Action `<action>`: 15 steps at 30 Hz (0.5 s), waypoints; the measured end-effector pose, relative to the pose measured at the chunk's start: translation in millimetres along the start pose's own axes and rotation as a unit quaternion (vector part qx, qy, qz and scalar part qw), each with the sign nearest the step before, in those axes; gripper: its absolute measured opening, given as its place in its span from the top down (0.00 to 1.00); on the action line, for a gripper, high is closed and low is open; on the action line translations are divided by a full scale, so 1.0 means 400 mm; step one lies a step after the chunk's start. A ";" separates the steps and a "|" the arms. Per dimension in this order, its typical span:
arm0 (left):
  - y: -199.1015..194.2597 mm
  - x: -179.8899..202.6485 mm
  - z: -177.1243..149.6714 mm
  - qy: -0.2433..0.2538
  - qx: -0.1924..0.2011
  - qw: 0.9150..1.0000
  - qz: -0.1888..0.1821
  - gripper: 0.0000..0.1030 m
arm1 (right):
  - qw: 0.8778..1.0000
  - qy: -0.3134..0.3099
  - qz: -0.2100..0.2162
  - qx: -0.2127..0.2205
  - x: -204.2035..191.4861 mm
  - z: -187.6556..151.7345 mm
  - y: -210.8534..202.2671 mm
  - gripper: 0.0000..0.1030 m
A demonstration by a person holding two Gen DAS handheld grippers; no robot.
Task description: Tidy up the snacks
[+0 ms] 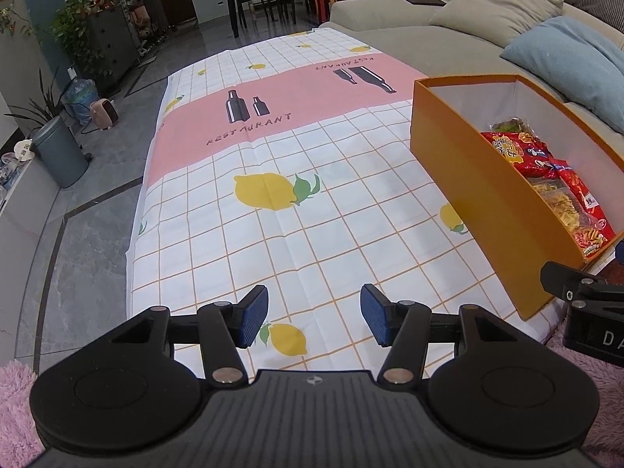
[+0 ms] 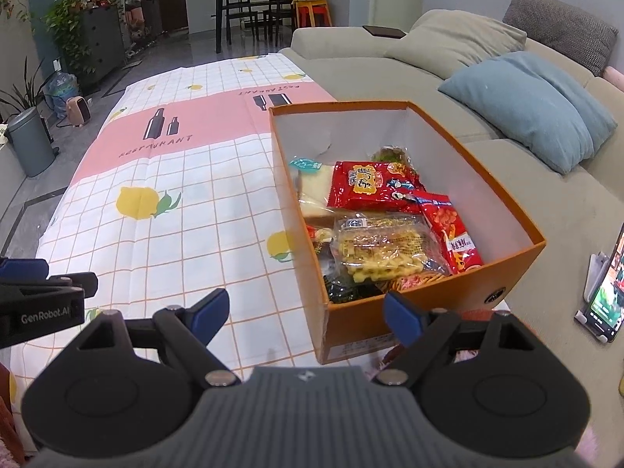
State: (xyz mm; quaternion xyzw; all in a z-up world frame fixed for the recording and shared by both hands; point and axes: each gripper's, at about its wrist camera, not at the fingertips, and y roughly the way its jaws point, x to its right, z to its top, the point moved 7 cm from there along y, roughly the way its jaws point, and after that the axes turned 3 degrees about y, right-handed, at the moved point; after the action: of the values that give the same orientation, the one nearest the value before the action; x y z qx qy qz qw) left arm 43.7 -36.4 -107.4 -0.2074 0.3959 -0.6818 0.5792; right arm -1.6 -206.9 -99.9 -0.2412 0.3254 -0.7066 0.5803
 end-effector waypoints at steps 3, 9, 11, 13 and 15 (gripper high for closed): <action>-0.003 -0.001 0.001 -0.003 -0.002 1.000 -0.001 0.37 | 1.000 -0.004 0.000 -0.001 -0.005 -0.002 0.001 0.18; -0.004 -0.003 0.000 -0.004 -0.001 1.000 -0.001 0.37 | 1.000 -0.009 0.001 0.000 -0.010 -0.003 0.000 0.18; -0.003 -0.004 0.000 -0.004 -0.002 1.000 -0.001 0.37 | 1.000 -0.009 0.000 -0.001 -0.008 -0.002 0.000 0.18; -0.003 -0.005 0.000 -0.005 -0.003 1.000 -0.001 0.37 | 1.000 -0.008 0.001 -0.001 -0.009 -0.003 0.001 0.18; -0.004 -0.004 0.000 -0.007 -0.004 1.000 -0.002 0.37 | 1.000 -0.008 0.001 -0.002 -0.009 -0.003 0.001 0.18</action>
State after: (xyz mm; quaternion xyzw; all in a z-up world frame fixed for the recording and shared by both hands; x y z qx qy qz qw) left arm 43.0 -34.6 -105.9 -0.2147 0.3943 -0.6800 0.5797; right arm -1.5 -203.2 -100.9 -0.2477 0.3225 -0.7037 0.5827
